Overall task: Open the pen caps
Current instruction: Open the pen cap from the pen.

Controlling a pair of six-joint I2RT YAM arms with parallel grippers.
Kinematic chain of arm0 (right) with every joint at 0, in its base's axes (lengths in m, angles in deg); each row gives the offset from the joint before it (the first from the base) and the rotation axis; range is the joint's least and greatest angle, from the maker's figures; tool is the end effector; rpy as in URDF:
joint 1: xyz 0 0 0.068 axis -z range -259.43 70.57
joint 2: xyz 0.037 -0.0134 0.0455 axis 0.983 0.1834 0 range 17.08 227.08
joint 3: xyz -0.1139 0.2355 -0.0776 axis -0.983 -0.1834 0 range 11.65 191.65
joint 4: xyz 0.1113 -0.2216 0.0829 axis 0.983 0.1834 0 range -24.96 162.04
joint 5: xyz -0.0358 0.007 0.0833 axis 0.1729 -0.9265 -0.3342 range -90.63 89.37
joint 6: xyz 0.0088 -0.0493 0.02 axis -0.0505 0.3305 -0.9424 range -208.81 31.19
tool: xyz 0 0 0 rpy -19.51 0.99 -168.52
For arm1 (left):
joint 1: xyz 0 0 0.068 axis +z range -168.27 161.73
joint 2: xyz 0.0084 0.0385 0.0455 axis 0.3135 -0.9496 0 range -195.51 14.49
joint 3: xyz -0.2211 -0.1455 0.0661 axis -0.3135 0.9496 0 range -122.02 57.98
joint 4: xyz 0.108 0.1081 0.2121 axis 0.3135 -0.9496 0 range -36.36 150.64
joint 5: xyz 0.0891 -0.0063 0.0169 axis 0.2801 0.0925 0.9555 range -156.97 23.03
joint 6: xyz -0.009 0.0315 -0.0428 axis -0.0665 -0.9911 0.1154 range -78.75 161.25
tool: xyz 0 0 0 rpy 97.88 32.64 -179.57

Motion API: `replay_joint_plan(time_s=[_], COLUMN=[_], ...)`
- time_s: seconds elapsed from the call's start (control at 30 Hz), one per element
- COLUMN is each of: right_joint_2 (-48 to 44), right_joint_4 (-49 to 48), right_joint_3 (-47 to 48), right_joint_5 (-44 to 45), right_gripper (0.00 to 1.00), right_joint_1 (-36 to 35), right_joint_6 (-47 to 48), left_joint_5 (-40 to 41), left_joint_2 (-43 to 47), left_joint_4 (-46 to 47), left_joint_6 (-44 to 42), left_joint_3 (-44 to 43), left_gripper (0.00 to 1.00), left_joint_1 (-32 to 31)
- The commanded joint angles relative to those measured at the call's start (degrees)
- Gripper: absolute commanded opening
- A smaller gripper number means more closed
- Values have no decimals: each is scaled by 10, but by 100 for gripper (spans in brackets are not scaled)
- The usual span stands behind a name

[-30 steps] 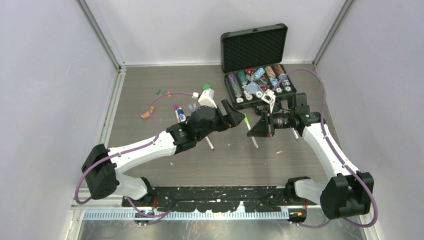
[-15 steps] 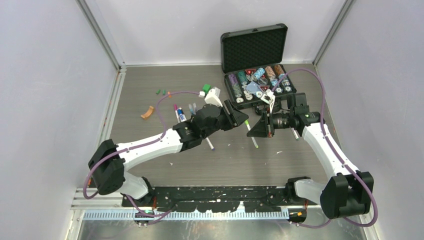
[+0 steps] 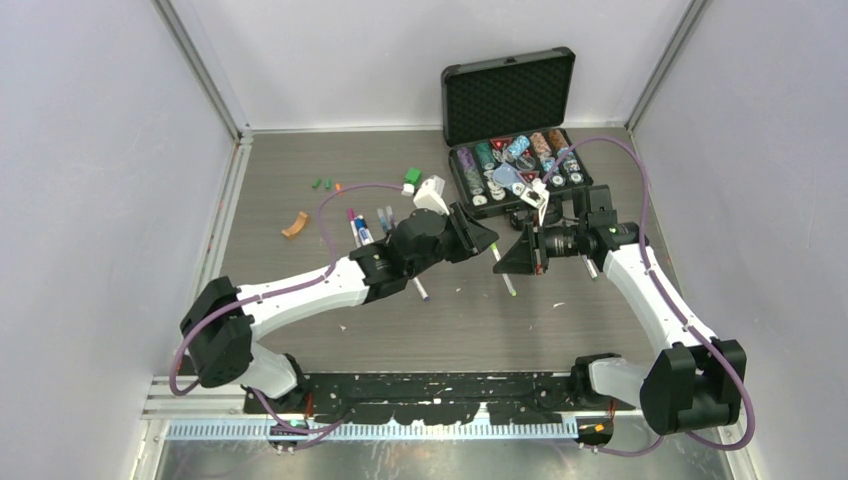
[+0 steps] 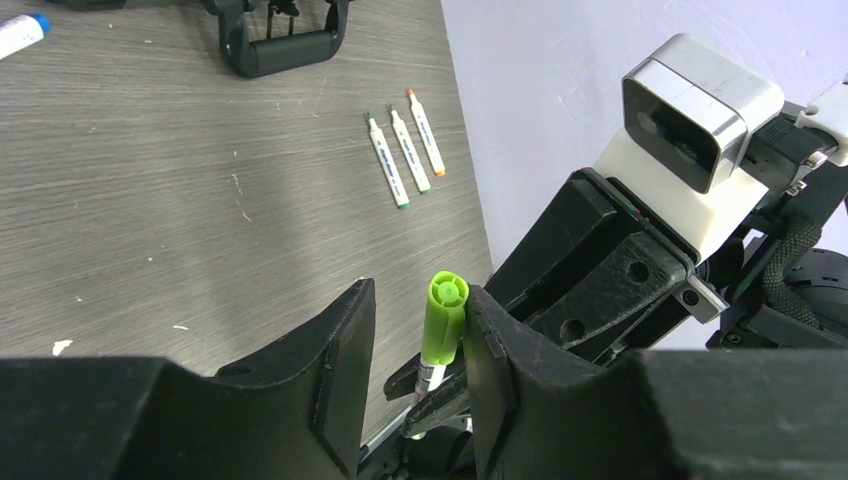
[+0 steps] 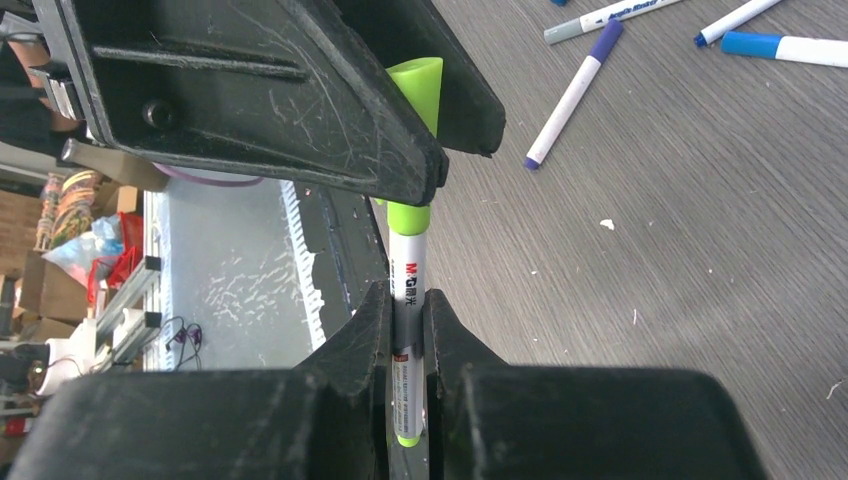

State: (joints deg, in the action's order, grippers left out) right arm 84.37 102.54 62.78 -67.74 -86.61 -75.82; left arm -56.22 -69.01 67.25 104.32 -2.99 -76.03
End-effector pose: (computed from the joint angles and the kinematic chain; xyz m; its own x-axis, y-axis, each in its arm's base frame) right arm 0.2162 0.0603 0.2757 -0.6460 -0.1694 -0.7443 -0.7549 0.2869 0.5898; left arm 0.1892 -0.2876 0.3075 -0.7219 -0.4974 -0.4812 0.2026 0.5129 -0.8342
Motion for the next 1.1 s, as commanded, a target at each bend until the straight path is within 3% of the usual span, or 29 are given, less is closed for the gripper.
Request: replay_joint_plan(time_s=[0.0, 0.33, 0.57, 0.77, 0.97, 1.07], right_joint_2=[1, 3, 4, 3, 11, 29], right_joint_4=[-5, -4, -3, 4, 68, 96], right_joint_3=[23, 23, 23, 23, 45, 60], right_joint_5=[-6, -7, -7, -2, 67, 91], right_gripper=[0, 0, 0, 0, 0, 0], right_joint_1=[-3, -4, -4, -5, -37, -53], right_joint_6=[9, 9, 9, 16, 84, 107], left_joint_5=[7, 15, 10, 36, 43, 50], left_joint_2=[-10, -14, -9, 19, 67, 89], left_joint_4=[22, 42, 52, 70, 126, 112], left_joint_6=[9, 4, 6, 12, 13, -7], left_joint_3=[-22, -21, -16, 11, 48, 30], left_gripper=[39, 30, 0, 0, 0, 0], left_joint_1=[-5, -5, -5, 7, 85, 134])
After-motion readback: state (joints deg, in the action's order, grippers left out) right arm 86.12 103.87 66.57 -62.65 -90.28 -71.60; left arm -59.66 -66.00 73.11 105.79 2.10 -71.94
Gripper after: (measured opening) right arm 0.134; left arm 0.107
